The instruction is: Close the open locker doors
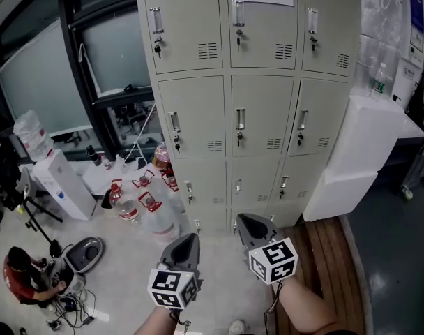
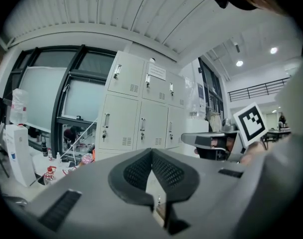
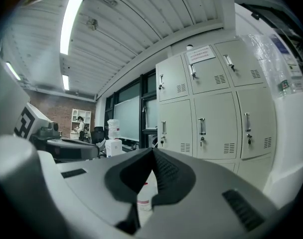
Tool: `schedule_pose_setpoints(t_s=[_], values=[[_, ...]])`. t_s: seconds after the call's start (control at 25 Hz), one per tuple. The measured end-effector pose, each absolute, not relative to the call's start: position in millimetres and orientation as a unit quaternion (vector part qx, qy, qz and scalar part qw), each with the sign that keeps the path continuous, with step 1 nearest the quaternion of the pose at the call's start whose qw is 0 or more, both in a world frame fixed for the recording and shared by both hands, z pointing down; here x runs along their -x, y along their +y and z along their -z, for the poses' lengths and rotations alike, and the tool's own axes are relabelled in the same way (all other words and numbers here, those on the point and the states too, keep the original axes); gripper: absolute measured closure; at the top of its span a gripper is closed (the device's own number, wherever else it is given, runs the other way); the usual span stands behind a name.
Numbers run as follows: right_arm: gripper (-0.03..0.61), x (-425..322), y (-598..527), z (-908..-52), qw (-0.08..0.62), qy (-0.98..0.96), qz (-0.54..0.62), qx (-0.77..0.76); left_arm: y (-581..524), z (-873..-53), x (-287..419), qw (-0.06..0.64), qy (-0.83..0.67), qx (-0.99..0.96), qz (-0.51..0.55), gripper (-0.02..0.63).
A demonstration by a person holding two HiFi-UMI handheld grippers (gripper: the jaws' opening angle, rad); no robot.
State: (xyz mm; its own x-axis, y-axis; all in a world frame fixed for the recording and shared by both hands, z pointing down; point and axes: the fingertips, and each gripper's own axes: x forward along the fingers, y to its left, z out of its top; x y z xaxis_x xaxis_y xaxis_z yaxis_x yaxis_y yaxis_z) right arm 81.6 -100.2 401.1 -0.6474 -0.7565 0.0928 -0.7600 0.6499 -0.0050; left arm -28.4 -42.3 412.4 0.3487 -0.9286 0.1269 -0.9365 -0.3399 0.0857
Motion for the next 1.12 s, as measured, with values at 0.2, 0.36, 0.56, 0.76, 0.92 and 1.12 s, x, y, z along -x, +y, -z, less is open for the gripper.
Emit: schedule_pose_setpoints(t_s=[0.2, 0.36, 0.56, 0.76, 0.92, 1.12], values=[[0.578, -59, -75, -407, 0.038, -0.904, -0.031, -0.424, -16, -418, 50, 0.081, -0.563, -0.822, -0.034, 0.609], [0.578, -37, -47, -410, 0.038, -0.899, -0.037, -0.435, 8, -418, 75, 0.080, -0.557, -0.826, -0.027, 0.609], [0.578, -15, -11, -404, 0.041, -0.889, -0.029, -0.454, 39, -413, 100, 0.081, -0.543, -0.836, -0.017, 0.609], [0.578, 4, 28, -402, 0.045, -0.880, -0.027, -0.471, 70, -410, 121, 0.080, -0.527, -0.846, -0.010, 0.609], [0.578, 16, 53, -405, 0.045, -0.874, -0.034, -0.482, 91, -412, 134, 0.082, -0.515, -0.853, -0.011, 0.609], [0.578, 29, 78, -408, 0.040, -0.867, -0.042, -0.495, 112, -414, 148, 0.082, -0.502, -0.861, -0.015, 0.609]])
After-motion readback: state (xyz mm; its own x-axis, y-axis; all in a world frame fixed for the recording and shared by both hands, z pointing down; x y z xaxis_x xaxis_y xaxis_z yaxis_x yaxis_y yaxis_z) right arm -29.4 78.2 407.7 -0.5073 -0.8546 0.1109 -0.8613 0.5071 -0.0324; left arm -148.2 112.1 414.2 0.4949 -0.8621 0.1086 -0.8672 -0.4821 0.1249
